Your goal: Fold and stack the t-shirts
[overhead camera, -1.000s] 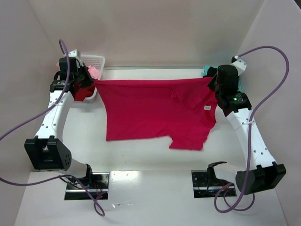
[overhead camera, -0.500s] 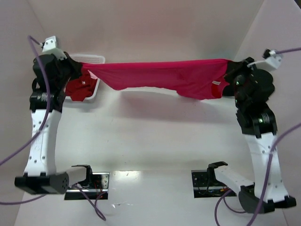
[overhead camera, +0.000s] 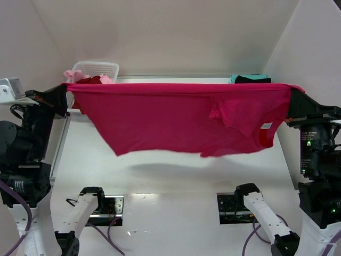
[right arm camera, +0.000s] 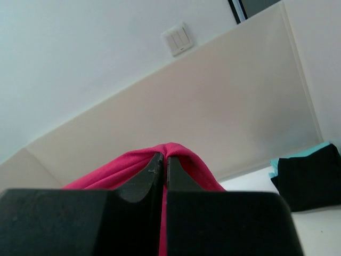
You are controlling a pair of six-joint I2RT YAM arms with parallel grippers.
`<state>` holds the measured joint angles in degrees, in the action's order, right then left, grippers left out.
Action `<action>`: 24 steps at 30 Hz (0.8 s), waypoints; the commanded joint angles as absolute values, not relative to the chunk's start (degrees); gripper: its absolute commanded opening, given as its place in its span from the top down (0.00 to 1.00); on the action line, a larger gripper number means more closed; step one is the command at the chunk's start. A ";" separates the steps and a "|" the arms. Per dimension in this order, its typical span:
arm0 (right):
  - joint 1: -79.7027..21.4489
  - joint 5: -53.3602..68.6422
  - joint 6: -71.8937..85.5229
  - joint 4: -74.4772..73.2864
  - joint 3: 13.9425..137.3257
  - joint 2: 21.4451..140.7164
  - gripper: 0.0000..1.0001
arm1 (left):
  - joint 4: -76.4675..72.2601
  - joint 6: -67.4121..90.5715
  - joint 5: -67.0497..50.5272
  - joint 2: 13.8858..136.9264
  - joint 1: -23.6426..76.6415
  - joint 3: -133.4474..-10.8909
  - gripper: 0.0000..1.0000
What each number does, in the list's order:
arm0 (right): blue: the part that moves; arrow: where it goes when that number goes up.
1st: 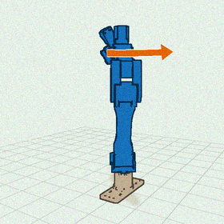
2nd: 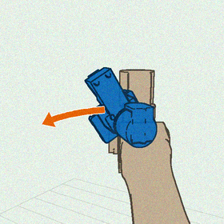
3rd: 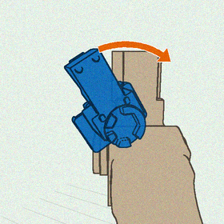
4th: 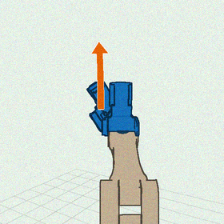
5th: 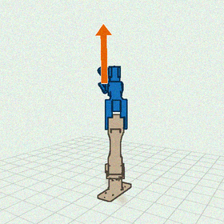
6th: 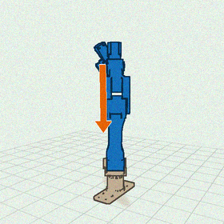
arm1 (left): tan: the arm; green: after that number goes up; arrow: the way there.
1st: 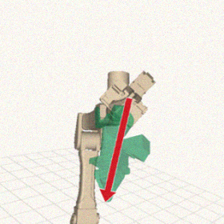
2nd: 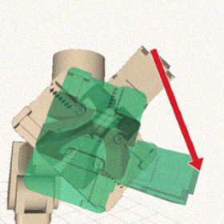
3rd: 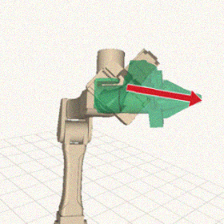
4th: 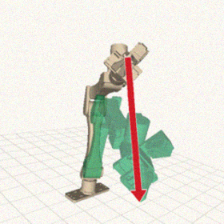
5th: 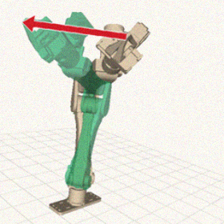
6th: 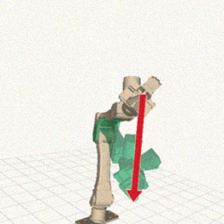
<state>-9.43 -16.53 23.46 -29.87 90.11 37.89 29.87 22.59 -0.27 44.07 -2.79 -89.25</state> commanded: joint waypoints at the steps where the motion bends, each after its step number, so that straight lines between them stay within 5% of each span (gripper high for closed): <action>1: -8.88 -21.18 21.88 -30.15 90.89 37.45 1.00 | 30.94 21.88 5.01 45.70 -3.25 -90.79 1.00; 12: -8.88 -22.32 24.43 -30.06 69.64 42.96 1.00 | 26.99 23.12 0.44 54.49 -3.25 -76.31 1.00; 24: -8.88 -24.17 27.86 -22.33 60.57 58.35 1.00 | 18.02 23.73 0.44 72.50 -2.64 -68.73 1.00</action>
<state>-9.39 -20.78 26.46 -29.58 61.67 57.32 24.62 22.92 -0.30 70.19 -2.68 -68.07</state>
